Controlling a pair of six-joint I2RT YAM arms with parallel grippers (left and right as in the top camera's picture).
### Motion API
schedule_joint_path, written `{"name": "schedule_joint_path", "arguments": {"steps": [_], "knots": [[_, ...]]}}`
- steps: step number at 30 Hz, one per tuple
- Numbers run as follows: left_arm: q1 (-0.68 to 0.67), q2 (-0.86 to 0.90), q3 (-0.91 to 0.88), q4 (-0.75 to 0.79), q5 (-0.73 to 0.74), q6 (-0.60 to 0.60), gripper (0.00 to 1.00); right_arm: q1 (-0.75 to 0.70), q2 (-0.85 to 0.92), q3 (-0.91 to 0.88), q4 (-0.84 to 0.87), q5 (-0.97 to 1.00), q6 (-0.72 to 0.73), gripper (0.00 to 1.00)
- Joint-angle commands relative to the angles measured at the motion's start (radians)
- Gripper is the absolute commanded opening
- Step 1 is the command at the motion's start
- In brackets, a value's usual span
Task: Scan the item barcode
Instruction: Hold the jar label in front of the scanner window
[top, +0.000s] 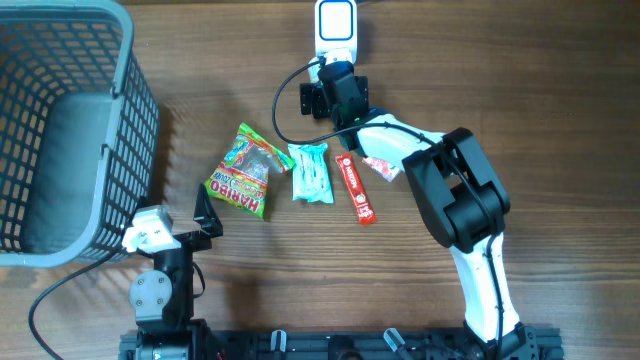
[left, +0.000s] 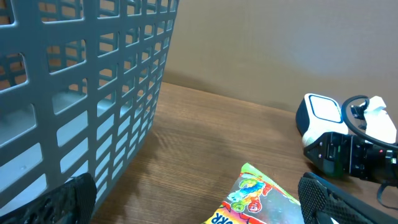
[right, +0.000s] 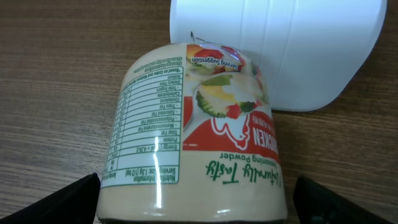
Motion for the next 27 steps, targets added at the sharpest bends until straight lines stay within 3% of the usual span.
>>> {"name": "schedule_joint_path", "arguments": {"steps": [1, 7, 12, 16, 21, 27], "knots": [[0.002, -0.008, -0.003, 0.0, -0.01, -0.002, 1.0, 0.005, 0.024, 0.013, 0.019, -0.017, 0.015, 0.91], [0.002, -0.008, -0.003, 0.0, -0.01, -0.002, 1.0, 0.004, 0.024, 0.013, 0.027, -0.016, 0.012, 0.73], [0.002, -0.008, -0.003, 0.0, -0.01, -0.002, 1.0, 0.005, 0.017, 0.02, -0.035, -0.018, 0.013, 0.69], [0.002, -0.008, -0.003, 0.0, -0.01, -0.002, 1.0, -0.009, -0.068, 0.115, -0.285, -0.119, 0.015, 0.6], [0.002, -0.008, -0.003, 0.0, -0.01, -0.002, 1.0, -0.037, -0.169, 0.269, -0.648, -0.343, 0.046, 0.61], [0.002, -0.008, -0.003, 0.0, -0.01, -0.002, 1.0, -0.09, -0.224, 0.325, -0.882, -0.575, 0.126, 0.61]]}}
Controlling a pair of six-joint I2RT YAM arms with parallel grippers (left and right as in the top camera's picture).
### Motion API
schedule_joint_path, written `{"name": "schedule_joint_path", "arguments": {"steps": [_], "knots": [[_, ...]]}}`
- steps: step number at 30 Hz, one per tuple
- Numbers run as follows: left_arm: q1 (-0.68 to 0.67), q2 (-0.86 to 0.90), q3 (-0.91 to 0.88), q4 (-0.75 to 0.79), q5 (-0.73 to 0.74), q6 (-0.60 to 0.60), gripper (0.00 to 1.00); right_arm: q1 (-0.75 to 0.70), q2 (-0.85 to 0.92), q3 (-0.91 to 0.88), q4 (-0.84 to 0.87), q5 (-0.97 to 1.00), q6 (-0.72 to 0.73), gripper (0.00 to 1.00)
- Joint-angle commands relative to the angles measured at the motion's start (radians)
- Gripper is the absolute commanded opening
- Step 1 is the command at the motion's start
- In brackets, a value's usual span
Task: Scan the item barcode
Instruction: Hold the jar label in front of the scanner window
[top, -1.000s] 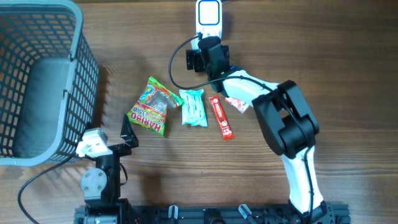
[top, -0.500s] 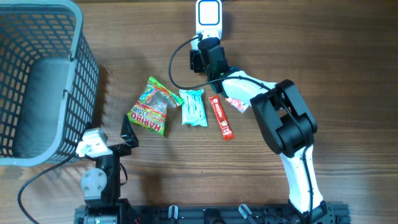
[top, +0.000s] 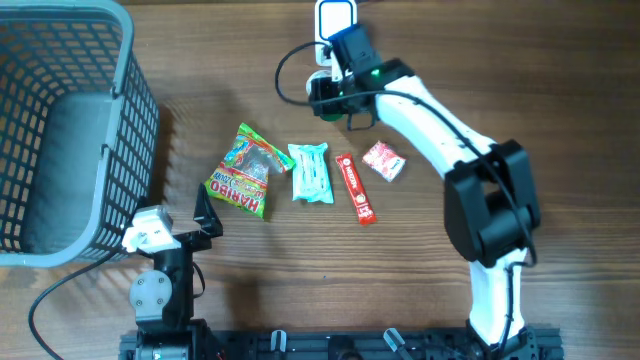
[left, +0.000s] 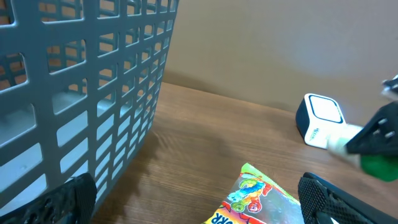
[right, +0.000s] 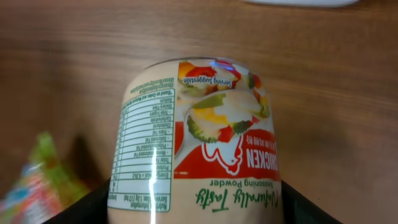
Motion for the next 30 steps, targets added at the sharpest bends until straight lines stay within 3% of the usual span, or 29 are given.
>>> {"name": "schedule_joint_path", "arguments": {"steps": [1, 6, 12, 17, 20, 22, 30], "knots": [[0.002, -0.008, -0.003, -0.001, -0.01, -0.002, 1.0, -0.043, -0.061, 0.049, -0.065, -0.238, 0.069, 0.6], [0.002, -0.008, -0.003, -0.001, -0.01, -0.002, 1.0, -0.142, -0.061, 0.051, -0.111, -0.597, 0.099, 0.6], [0.002, -0.008, -0.003, -0.001, -0.01, -0.002, 1.0, -0.207, -0.061, 0.051, -0.111, -0.745, 0.187, 0.6], [0.002, -0.008, -0.003, -0.001, -0.01, -0.002, 1.0, -0.217, -0.061, 0.051, -0.096, -0.798, 0.377, 0.56], [0.002, -0.008, -0.003, -0.001, -0.01, -0.002, 1.0, -0.217, -0.061, 0.051, -0.023, -0.684, 0.37, 0.57], [0.002, -0.008, -0.003, -0.001, -0.01, -0.002, 1.0, -0.217, -0.061, 0.051, 0.055, -0.487, 0.3, 0.59], [0.002, -0.008, -0.003, -0.001, -0.01, -0.002, 1.0, -0.183, -0.058, 0.05, 0.318, -0.097, 0.14, 0.59]]}}
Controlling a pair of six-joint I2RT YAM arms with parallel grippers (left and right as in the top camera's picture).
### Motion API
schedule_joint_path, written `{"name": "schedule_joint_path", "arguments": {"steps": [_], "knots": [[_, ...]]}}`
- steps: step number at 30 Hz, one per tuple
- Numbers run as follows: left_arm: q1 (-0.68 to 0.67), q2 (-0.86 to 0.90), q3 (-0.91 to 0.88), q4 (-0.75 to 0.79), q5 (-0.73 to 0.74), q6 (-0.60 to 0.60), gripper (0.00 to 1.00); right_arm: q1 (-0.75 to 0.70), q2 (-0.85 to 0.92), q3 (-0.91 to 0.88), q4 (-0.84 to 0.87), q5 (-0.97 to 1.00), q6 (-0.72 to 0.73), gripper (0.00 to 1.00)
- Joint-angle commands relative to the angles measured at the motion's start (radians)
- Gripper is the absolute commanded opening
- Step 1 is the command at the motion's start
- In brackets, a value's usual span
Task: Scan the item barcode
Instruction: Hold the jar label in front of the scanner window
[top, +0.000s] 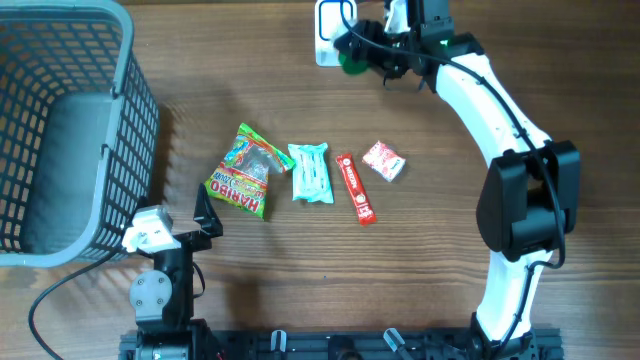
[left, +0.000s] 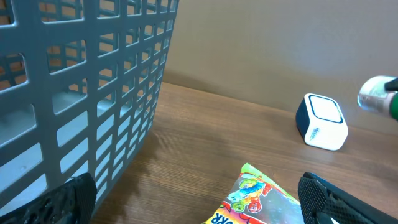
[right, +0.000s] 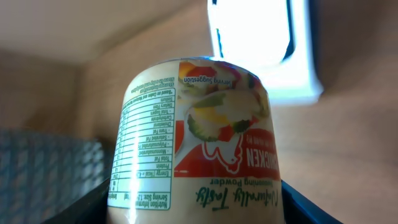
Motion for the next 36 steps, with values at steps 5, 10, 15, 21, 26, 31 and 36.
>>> {"name": "schedule_joint_path", "arguments": {"steps": [5, 10, 15, 21, 26, 31, 36], "knots": [[0.002, -0.008, -0.003, -0.001, -0.01, -0.002, 1.0, 0.046, 0.036, 0.028, 0.203, 0.249, -0.108, 0.6], [0.002, -0.008, -0.003, -0.001, -0.01, -0.002, 1.0, 0.057, 0.131, 0.028, 0.384, 0.254, -0.137, 0.59], [0.002, -0.008, -0.003, -0.001, -0.01, -0.002, 1.0, 0.064, 0.178, 0.028, 0.446, 0.271, -0.128, 0.6], [0.002, -0.008, -0.003, -0.001, -0.01, -0.002, 1.0, 0.054, 0.137, 0.03, 0.38, 0.295, -0.129, 0.56], [0.002, -0.008, -0.003, -0.001, -0.01, -0.002, 1.0, -0.03, 0.037, 0.03, 0.158, 0.337, -0.155, 0.53], [0.002, -0.008, -0.003, -0.001, -0.01, -0.002, 1.0, -0.178, -0.028, 0.03, -0.068, 0.397, -0.156, 0.5], [0.002, -0.008, -0.003, -0.001, -0.01, -0.002, 1.0, -0.371, -0.03, 0.03, -0.22, 0.536, -0.182, 0.53]]}}
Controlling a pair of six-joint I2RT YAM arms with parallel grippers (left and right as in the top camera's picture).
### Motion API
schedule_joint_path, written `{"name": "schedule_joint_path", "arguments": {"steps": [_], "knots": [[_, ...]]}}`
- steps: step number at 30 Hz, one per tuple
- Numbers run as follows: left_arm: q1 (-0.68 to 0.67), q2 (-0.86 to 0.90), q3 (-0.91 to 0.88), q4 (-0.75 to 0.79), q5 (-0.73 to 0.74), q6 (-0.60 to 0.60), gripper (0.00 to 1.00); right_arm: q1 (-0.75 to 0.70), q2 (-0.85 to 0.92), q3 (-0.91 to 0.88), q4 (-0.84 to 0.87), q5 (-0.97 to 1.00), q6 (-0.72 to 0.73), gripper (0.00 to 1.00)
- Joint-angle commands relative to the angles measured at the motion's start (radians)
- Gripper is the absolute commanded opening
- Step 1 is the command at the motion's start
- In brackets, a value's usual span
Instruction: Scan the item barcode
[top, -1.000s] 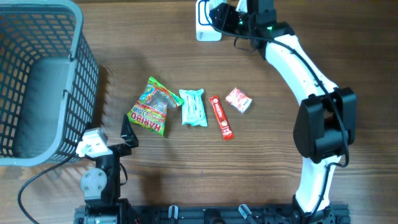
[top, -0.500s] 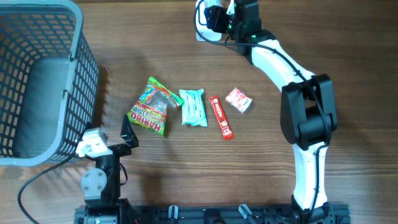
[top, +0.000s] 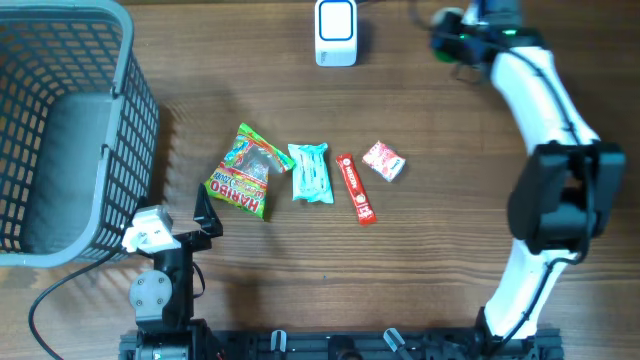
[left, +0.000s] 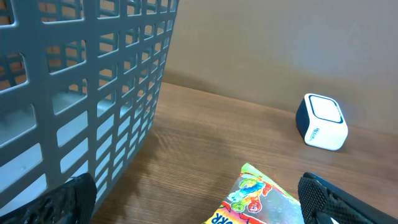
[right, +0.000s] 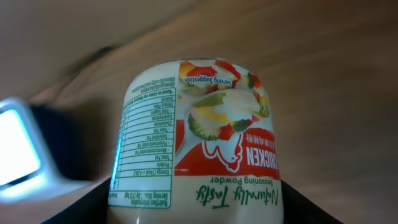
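My right gripper (right: 196, 208) is shut on a cream jar of chicken seasoning powder (right: 196, 134), its nutrition label and red picture facing the wrist camera. In the overhead view this gripper (top: 452, 32) holds the jar at the table's far edge, to the right of the white scanner (top: 336, 32) and apart from it. The scanner (right: 15, 149) shows at the left edge of the right wrist view. My left gripper (left: 199, 211) stands open near the front left, just short of the Haribo bag (left: 255, 199), with nothing between its fingers.
A grey mesh basket (top: 135, 90) fills the left side. In a row at mid-table lie the Haribo bag (top: 240, 172), a teal packet (top: 311, 172), a red stick pack (top: 355, 188) and a small red-and-white packet (top: 383, 161).
My right gripper, still shut on the jar, has moved from right beside the scanner to a place well to its right. The left arm has not moved.
The jar was first held low against the scanner's front. Then it hung just in front of the scanner, above the table. Later it was up beside the scanner, whose face showed behind it. Now it is held off to the scanner's right.
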Motion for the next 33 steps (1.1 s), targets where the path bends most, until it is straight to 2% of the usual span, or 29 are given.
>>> {"name": "schedule_joint_path", "arguments": {"steps": [1, 6, 15, 17, 19, 23, 26, 29, 33], "knots": [[0.002, -0.008, -0.003, 0.0, -0.01, -0.002, 1.0, -0.116, -0.029, 0.018, -0.051, 0.161, -0.042, 0.54], [0.002, -0.008, -0.003, 0.0, -0.01, -0.002, 1.0, -0.281, -0.025, -0.008, -0.048, 0.304, -0.085, 0.57], [0.002, -0.008, -0.003, 0.0, -0.01, -0.002, 1.0, -0.566, 0.113, -0.016, -0.056, 0.331, -0.11, 0.54], [0.002, -0.008, -0.003, 0.0, -0.01, -0.002, 1.0, -0.607, 0.132, -0.016, -0.054, 0.332, -0.11, 0.56], [0.002, -0.008, -0.003, 0.0, -0.01, -0.002, 1.0, -0.628, 0.132, -0.016, -0.049, 0.331, -0.109, 0.64], [0.002, -0.008, -0.003, 0.0, -0.01, -0.002, 1.0, -0.626, 0.12, 0.021, -0.082, 0.331, -0.121, 0.99], [0.002, -0.008, -0.003, 0.0, -0.01, -0.002, 1.0, -0.597, 0.078, 0.058, -0.126, 0.315, -0.117, 1.0], [0.002, -0.008, -0.003, 0.0, -0.01, -0.002, 1.0, -0.528, -0.043, 0.072, -0.141, 0.285, -0.106, 1.0], [0.002, -0.008, -0.003, 0.0, -0.01, -0.002, 1.0, -0.388, -0.237, 0.072, -0.187, 0.121, -0.08, 1.0]]}}
